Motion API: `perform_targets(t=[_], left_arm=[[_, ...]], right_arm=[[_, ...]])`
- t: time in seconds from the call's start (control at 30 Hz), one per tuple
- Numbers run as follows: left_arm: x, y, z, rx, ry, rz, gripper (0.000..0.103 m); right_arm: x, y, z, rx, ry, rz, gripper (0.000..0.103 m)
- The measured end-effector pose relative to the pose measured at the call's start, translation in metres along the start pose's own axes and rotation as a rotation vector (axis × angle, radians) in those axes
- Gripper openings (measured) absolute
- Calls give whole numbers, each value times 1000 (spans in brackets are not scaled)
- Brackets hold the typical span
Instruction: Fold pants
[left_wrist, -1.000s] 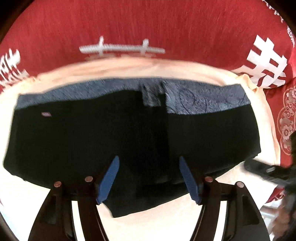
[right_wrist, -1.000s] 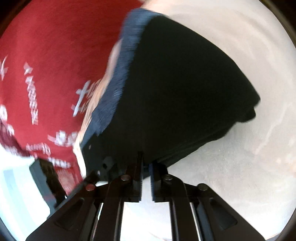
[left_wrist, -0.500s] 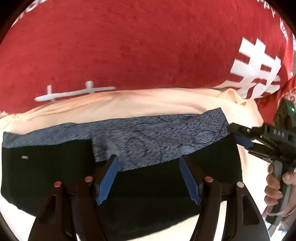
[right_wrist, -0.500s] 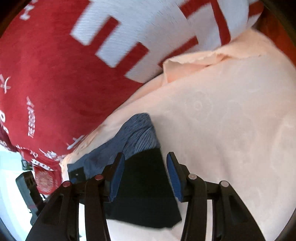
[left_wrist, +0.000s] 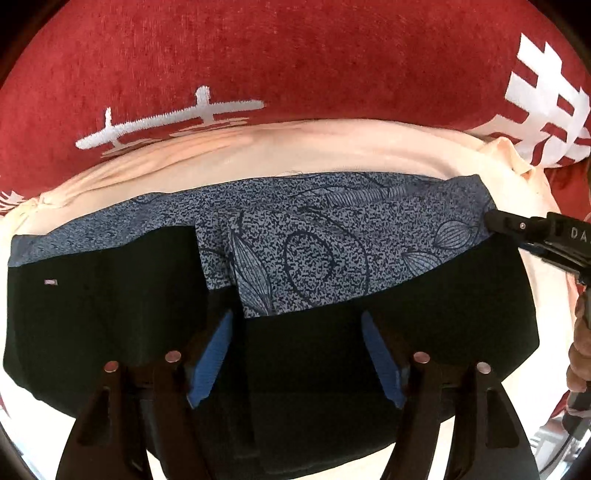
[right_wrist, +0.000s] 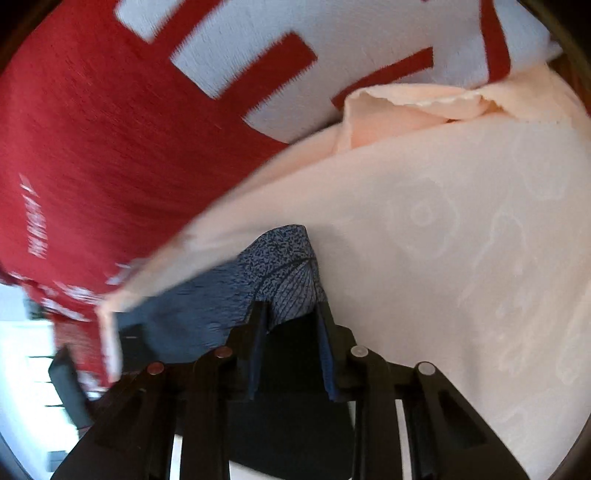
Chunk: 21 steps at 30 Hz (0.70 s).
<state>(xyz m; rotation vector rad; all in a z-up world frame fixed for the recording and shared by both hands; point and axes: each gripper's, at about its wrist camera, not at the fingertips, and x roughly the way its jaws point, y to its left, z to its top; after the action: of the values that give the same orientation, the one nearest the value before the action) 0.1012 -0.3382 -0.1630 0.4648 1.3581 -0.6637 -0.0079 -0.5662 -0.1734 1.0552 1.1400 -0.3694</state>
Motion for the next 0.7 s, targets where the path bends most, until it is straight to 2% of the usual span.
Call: perform_targets(t=[0.03, 0.1, 0.2, 0.27, 0.33, 0.4, 0.47, 0.63, 0.7], left_arm=[[-1, -1, -1, -1, 1, 6, 73], [-5, 4, -5, -12, 5, 33, 82], [-11, 10, -10, -52, 22, 43, 82], [-16, 15, -15, -69, 38, 54, 82], [-22, 14, -21, -76, 58, 77, 82], [-28, 15, -25, -77, 63, 94, 82], [-33, 11, -29, -78, 68, 109, 82], [-44, 0, -43, -83, 73, 127, 82], [-50, -4, -51, -86, 74, 134, 82]], right_arm=[[3, 6, -1, -42, -19, -46, 31], [2, 17, -4, -119, -45, -123, 35], [-4, 29, -7, -176, -44, -208, 47], [-7, 38, -10, -194, -32, -232, 49], [-15, 41, -17, -201, -19, -231, 52], [-28, 39, -28, -195, -17, -219, 69], [-38, 33, -40, -172, -8, -209, 75], [-51, 23, -68, -106, 23, -187, 76], [-56, 17, -79, -95, 37, -170, 80]])
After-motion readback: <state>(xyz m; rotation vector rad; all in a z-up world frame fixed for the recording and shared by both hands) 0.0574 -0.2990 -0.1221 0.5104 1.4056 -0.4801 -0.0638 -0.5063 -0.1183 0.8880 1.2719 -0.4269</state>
